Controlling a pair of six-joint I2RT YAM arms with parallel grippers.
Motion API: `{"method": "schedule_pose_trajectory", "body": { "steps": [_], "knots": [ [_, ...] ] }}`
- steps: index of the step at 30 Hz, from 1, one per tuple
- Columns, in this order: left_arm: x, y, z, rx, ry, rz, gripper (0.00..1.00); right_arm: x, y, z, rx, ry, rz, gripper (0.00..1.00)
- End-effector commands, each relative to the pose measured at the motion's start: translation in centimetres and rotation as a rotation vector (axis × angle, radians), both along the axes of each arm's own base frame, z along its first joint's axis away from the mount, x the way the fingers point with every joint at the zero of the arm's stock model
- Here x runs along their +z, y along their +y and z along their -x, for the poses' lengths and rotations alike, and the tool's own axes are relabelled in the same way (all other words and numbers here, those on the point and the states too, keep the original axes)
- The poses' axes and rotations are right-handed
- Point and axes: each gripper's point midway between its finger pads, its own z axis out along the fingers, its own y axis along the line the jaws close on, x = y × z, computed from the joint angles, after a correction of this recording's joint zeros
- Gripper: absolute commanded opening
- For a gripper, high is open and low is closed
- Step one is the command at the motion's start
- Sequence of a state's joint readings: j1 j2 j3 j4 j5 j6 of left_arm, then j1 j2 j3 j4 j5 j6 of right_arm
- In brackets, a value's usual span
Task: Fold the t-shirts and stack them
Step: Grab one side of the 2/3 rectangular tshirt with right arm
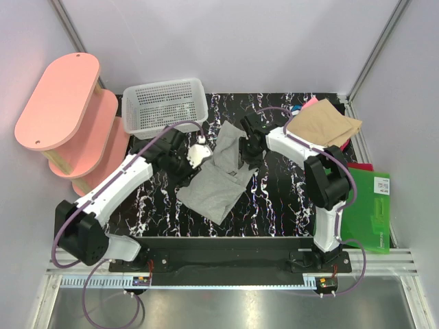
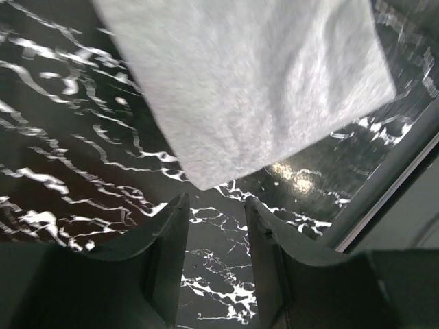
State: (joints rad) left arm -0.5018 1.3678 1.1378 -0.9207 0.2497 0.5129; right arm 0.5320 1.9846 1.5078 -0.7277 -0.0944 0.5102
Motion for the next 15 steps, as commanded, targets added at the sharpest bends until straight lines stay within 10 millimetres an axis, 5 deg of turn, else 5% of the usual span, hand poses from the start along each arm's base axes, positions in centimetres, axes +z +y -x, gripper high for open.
{"method": "schedule_pose_trajectory", "body": {
  "steps": [1,6,10,15],
  "knots": [
    [4.6,0.6,-1.9,0.112,-0.063,0.16,0.43,6.9,0.7,0.0,0.085,-0.2,0.061,0.54],
    [7.7,5.3,-4.4,0.297,-0.114,0.281,0.45,8.4,4.7,4.7,0.298,-0.322,0.16,0.68],
    [7.8,9.6,-5.1,0.444,-0.128,0.26,0.45,7.5,7.5,9.1,0.492,-0.422,0.304,0.76],
    [8.3,11.4,-4.8,0.538,-0.135,0.275,0.46,5.6,10.5,12.6,0.704,-0.527,0.486,0.78]
  ]
}}
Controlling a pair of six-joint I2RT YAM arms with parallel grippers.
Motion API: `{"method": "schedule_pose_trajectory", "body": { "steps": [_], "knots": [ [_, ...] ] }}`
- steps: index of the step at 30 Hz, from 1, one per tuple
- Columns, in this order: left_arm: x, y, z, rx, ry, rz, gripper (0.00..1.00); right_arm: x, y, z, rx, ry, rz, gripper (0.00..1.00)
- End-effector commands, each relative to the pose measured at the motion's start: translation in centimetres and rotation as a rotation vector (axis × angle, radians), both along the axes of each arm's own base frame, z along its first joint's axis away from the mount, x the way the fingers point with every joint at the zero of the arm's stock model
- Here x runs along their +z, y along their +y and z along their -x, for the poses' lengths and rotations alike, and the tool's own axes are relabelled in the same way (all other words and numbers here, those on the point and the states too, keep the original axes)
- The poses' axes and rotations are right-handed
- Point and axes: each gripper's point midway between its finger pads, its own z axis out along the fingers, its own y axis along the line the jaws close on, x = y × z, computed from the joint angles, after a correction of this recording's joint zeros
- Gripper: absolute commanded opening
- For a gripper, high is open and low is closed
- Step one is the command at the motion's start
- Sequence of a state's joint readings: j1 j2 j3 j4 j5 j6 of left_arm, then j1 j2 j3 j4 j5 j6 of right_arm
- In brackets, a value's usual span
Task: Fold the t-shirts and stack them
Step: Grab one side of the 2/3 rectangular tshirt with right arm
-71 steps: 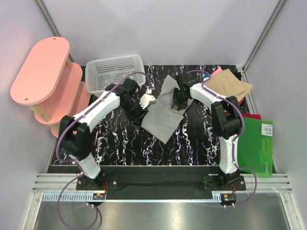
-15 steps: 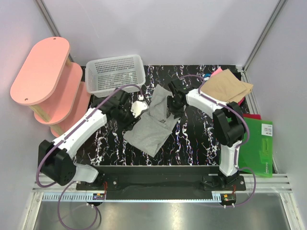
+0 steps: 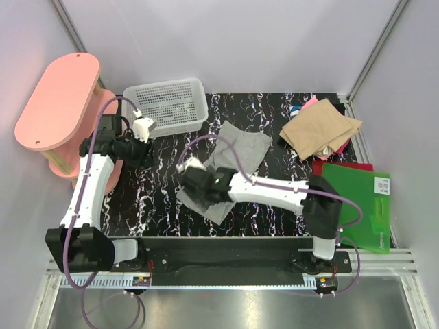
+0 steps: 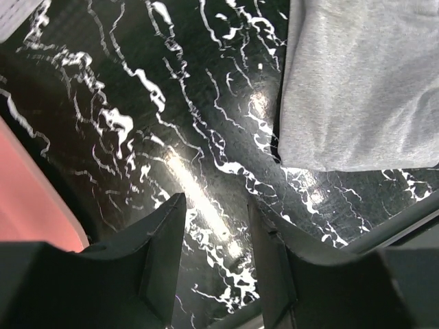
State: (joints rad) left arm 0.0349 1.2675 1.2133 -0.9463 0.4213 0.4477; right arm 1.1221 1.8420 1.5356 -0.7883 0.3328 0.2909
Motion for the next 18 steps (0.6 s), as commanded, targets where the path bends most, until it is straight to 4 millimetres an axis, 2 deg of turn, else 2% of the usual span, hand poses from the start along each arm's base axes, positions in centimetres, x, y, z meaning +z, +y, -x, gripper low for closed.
{"method": "schedule_pose_trajectory", "body": {
  "steps": [1,2,4,5,7,8,10,14,18],
  "knots": [
    [2.8,0.1,0.2,0.044,-0.063,0.052,0.46,-0.6,1.0,1.3,0.128,-0.18,0.191,0.78],
    [2.9,0.1,0.2,0.052,-0.063,0.056,0.46,-1.6,1.3,1.5,0.151,-0.198,0.236,0.78],
    [2.9,0.2,0.2,0.062,-0.061,0.054,0.46,-2.0,2.6,2.5,0.199,-0.241,0.266,0.79],
    [2.8,0.2,0.3,0.063,-0.056,0.055,0.46,-3.3,2.9,2.8,0.225,-0.248,0.311,0.8],
    [2.8,0.2,0.3,0.061,-0.055,0.053,0.46,-3.9,3.6,3.1,0.245,-0.275,0.338,0.8],
    [2.8,0.3,0.3,0.061,-0.055,0.05,0.46,-4.9,4.0,3.7,0.267,-0.273,0.362,0.8],
    [2.6,0.3,0.4,0.059,-0.052,0.046,0.46,-5.8,4.9,4.4,0.291,-0.274,0.366,0.8],
    [2.4,0.2,0.5,0.051,-0.047,0.046,0.46,-6.5,6.2,5.0,0.308,-0.286,0.367,0.79],
    [2.6,0.2,0.5,0.049,-0.054,0.047,0.46,-6.8,7.1,4.7,0.298,-0.297,0.363,0.78]
  ]
}}
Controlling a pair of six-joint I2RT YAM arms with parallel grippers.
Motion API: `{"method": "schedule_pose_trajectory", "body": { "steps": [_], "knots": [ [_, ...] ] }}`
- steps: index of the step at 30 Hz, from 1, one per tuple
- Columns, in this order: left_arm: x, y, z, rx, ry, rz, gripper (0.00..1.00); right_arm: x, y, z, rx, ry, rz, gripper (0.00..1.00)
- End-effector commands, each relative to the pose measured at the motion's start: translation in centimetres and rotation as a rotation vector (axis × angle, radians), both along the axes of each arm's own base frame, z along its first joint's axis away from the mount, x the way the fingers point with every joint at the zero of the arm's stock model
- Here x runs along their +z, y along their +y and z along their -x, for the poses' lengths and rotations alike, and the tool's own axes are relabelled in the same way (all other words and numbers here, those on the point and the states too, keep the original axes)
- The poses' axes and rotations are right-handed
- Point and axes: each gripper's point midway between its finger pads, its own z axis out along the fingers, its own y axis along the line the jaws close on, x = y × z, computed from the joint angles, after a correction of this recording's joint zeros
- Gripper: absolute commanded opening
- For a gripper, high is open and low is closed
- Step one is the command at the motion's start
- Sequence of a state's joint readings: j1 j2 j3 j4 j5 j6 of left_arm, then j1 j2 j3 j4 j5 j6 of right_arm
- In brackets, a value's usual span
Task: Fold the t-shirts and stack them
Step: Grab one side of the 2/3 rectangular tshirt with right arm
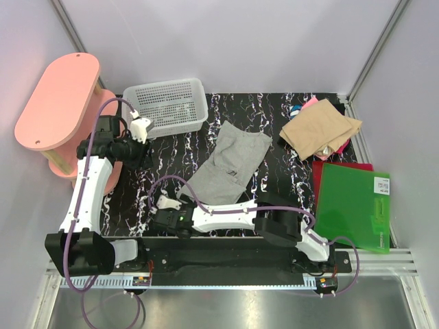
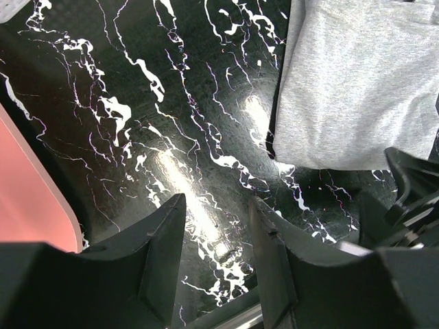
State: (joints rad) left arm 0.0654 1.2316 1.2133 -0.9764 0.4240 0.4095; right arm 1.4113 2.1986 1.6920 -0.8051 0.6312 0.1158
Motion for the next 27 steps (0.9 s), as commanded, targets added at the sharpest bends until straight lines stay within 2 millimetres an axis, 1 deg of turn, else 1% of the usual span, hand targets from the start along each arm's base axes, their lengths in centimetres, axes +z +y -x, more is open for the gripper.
{"method": "schedule_pose_trajectory", "body": {
  "steps": [1,3,8,9,17,20,23,24,27],
  "knots": [
    [2.0,-0.4,-0.4,-0.013,-0.067,0.02,0.46,0.6,1.5,-1.0,-0.011,-0.069,-0.023,0.78],
    [2.3,-0.2,-0.4,-0.009,-0.077,0.013,0.46,0.1,1.4,-1.1,-0.013,-0.077,-0.011,0.77],
    [2.7,-0.1,-0.5,-0.013,-0.09,0.009,0.47,-2.0,0.4,-1.3,-0.037,-0.063,0.022,0.77],
    [2.8,0.0,-0.5,-0.011,-0.091,0.01,0.47,-2.5,-0.3,-1.5,-0.05,-0.061,0.037,0.76],
    [3.3,-0.1,-1.0,-0.013,-0.092,0.02,0.47,-5.1,-3.1,-2.6,-0.122,-0.024,0.07,0.72],
    [3.2,-0.2,-0.9,-0.013,-0.087,0.023,0.47,-5.9,-4.0,-3.0,-0.149,-0.006,0.08,0.68],
    [2.9,-0.4,-0.9,-0.021,-0.076,0.031,0.47,-6.1,-3.7,-2.6,-0.152,0.023,0.06,0.58],
    [2.8,-0.3,-0.9,-0.018,-0.073,0.031,0.47,-6.1,-3.6,-2.5,-0.156,0.03,0.054,0.52],
    [2.8,-0.5,-0.9,-0.022,-0.073,0.035,0.47,-6.5,-3.0,-1.8,-0.161,0.072,0.03,0.43]
  ]
}}
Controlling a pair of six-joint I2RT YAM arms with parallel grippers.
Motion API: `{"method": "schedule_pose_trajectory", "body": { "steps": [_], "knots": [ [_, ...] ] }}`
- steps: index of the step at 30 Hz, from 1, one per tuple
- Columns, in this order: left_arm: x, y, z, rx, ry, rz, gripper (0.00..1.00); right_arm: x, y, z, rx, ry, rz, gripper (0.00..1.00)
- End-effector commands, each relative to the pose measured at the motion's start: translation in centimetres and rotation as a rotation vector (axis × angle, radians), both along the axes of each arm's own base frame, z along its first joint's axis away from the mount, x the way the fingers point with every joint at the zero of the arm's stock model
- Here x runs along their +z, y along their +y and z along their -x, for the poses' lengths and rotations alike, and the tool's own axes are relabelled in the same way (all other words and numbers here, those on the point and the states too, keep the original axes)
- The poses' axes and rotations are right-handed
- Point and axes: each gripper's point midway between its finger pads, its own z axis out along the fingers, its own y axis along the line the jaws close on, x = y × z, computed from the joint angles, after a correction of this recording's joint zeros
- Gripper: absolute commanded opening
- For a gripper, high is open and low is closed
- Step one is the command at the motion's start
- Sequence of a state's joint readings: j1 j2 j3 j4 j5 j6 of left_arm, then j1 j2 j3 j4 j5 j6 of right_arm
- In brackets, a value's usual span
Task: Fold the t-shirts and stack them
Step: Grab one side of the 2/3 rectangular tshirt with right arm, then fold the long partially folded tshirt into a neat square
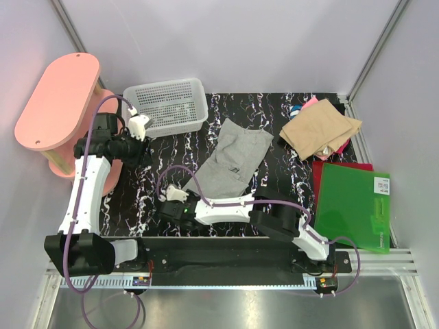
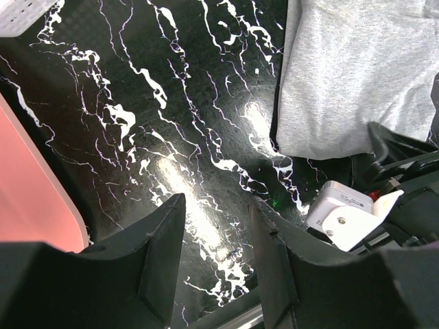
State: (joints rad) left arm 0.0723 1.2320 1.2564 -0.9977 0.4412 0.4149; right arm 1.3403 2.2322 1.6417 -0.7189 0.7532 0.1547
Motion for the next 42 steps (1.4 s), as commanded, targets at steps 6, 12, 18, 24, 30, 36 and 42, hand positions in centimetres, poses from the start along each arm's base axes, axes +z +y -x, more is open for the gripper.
{"method": "schedule_pose_trajectory", "body": {
  "steps": [6,12,18,24,30,36,42],
  "knots": [
    [1.6,-0.3,-0.6,-0.017,-0.053,0.019,0.47,-5.1,0.2,4.3,-0.035,0.296,-0.05,0.0],
    [1.2,-0.3,-0.4,-0.021,-0.046,0.015,0.47,-0.6,3.4,6.3,-0.006,0.398,-0.185,0.0],
    [1.6,-0.4,-0.3,-0.029,-0.063,0.019,0.47,6.4,7.5,10.8,0.116,0.494,-0.326,0.0],
    [1.6,-0.3,0.0,-0.033,-0.068,0.008,0.47,11.8,9.3,13.8,0.168,0.543,-0.447,0.0],
    [2.0,-0.4,0.0,-0.035,-0.072,0.014,0.47,16.8,7.2,9.5,0.082,0.497,-0.606,0.0],
    [2.5,-0.6,-0.1,-0.041,-0.081,0.018,0.47,18.8,4.2,4.0,0.025,0.572,-0.81,0.0],
    [2.7,-0.5,-0.1,-0.048,-0.073,0.013,0.47,17.8,0.8,-1.3,-0.041,0.636,-0.897,0.0]
  ]
}}
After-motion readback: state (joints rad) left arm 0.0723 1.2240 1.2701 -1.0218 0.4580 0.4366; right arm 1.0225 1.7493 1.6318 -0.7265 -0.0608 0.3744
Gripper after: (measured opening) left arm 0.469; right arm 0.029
